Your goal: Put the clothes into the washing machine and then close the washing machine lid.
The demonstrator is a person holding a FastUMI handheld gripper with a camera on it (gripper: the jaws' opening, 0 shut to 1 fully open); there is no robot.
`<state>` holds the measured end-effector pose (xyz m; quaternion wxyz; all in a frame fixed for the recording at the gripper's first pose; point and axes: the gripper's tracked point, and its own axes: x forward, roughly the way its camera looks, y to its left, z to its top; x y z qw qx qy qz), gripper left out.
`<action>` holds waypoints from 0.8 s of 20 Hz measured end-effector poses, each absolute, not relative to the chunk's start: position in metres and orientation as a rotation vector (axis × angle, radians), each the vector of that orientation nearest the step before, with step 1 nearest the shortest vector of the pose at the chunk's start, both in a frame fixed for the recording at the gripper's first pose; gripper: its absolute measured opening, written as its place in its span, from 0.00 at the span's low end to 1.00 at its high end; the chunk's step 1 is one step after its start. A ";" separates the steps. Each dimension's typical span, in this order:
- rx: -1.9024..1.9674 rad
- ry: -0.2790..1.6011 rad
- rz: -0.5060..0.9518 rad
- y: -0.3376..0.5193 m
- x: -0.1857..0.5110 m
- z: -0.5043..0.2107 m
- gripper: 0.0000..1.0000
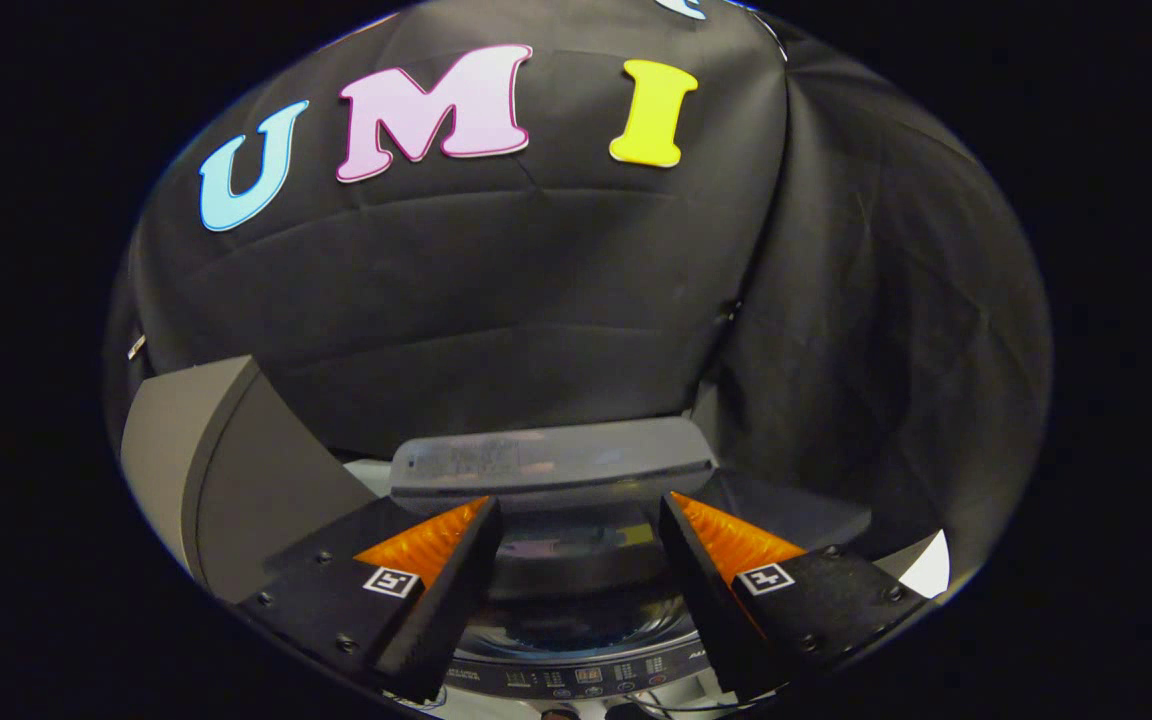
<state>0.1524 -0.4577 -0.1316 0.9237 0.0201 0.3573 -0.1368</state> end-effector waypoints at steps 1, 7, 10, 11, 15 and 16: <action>0.035 0.749 -0.282 -0.458 0.147 -0.140 0.99; -0.012 0.847 -0.275 -0.464 0.114 -0.185 0.99; -0.007 0.878 -0.280 -0.466 0.102 -0.198 0.99; -0.009 0.883 -0.284 -0.468 0.099 -0.198 0.99; -0.010 0.828 -0.288 -0.472 0.098 -0.174 0.99; -0.004 0.801 -0.280 -0.470 0.100 -0.164 1.00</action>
